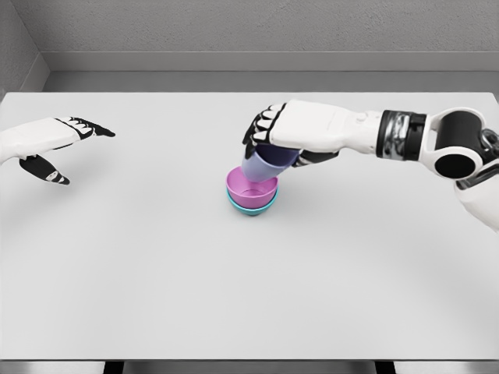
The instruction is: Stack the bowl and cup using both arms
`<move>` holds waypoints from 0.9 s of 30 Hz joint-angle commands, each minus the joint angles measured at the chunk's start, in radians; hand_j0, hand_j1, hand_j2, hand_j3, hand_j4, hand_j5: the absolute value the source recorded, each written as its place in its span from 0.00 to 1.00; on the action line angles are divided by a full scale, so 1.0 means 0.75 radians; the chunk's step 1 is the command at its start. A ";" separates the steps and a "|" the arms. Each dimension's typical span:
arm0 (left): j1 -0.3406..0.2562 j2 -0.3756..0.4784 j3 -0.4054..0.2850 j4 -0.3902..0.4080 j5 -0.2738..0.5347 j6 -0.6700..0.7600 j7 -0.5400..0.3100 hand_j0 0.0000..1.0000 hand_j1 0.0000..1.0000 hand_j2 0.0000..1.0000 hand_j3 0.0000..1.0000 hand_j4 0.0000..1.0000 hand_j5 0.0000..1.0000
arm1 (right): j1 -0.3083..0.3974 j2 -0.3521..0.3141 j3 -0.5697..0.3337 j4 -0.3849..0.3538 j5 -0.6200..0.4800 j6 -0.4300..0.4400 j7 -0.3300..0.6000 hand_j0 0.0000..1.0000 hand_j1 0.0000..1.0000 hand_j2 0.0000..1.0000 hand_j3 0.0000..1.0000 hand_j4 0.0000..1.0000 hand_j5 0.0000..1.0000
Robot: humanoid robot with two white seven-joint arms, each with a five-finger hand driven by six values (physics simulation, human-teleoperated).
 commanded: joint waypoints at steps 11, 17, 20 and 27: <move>0.000 0.001 0.001 0.000 0.008 0.003 0.000 1.00 1.00 1.00 1.00 1.00 1.00 | 0.002 0.019 0.044 0.012 0.007 0.011 -0.001 0.58 0.58 0.58 0.58 0.58 0.58; 0.000 -0.001 0.001 0.000 0.008 0.003 0.000 1.00 1.00 1.00 1.00 1.00 1.00 | 0.002 0.019 0.051 0.016 0.007 0.017 -0.001 1.00 1.00 1.00 1.00 1.00 1.00; 0.000 -0.001 0.001 0.000 0.008 0.003 0.000 1.00 1.00 1.00 1.00 1.00 1.00 | 0.002 0.019 0.051 0.016 0.007 0.015 -0.001 1.00 1.00 1.00 1.00 1.00 1.00; 0.000 -0.001 0.001 0.000 0.008 0.003 0.000 1.00 1.00 1.00 1.00 1.00 1.00 | 0.002 0.019 0.053 0.016 0.007 0.015 -0.001 1.00 1.00 1.00 1.00 1.00 1.00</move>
